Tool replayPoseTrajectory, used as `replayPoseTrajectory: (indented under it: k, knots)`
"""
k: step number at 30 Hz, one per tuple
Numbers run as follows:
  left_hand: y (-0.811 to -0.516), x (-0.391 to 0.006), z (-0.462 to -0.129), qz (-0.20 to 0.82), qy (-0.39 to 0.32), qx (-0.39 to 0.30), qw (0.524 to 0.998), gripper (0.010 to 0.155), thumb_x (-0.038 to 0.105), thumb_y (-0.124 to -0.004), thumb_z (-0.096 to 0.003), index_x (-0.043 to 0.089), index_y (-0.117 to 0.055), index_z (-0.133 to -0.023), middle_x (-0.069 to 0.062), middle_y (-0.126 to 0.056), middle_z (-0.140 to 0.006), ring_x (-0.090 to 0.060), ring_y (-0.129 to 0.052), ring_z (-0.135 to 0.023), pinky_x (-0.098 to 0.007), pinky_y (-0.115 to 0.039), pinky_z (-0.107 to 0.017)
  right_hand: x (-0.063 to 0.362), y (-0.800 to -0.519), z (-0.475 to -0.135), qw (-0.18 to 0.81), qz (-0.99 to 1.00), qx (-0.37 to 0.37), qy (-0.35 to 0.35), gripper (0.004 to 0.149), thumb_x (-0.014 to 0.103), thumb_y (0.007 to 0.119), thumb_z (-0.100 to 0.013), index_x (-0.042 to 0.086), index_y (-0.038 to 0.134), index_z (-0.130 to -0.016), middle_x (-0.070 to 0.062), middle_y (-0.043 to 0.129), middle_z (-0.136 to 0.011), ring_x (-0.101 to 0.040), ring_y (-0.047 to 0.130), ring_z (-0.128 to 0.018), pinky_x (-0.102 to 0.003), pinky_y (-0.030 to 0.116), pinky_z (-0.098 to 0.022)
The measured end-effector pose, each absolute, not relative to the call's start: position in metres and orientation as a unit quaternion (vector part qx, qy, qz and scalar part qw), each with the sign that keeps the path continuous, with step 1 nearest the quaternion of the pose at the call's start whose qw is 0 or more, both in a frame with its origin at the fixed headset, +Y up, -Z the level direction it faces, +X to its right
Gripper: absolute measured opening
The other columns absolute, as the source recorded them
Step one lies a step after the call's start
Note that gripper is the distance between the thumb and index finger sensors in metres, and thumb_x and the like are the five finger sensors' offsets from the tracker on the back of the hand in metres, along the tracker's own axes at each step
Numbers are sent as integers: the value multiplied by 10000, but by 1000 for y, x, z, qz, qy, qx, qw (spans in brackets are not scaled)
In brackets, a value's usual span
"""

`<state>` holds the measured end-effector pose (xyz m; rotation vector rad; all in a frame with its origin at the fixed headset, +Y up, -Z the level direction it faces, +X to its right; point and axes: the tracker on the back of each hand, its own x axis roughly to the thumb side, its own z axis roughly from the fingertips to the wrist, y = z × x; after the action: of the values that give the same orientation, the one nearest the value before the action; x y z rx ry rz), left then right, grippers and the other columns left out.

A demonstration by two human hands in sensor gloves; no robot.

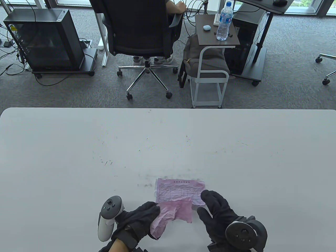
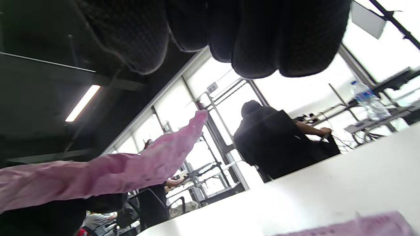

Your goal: Flatten crumpled invoices and stack

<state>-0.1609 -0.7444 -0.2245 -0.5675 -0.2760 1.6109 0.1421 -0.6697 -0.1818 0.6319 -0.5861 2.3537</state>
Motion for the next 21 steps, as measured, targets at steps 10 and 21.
replayPoseTrajectory:
  k: [10,21]
  knots:
    - [-750,-151,-219,795,-117,-308,509,445,297,-561,-678,-11,-571,-998,67,-904,-531,-155,-1041,-410,-386,-908,-369,70,-664,-151,9,893,366,-261,817,404,867,-455,138,363,-1040,-260,363,-1072,-472,509,-897,-566,606,-640]
    - [-746,-154,-224,707,-161,-317,611,445,289,-627,-659,-29,-654,-969,38,-927,-460,-178,-1042,-332,-409,-905,-309,91,-659,-158,68,898,326,-288,394,310,776,-506,194,715,-878,-140,692,-976,-362,755,-808,-485,755,-574]
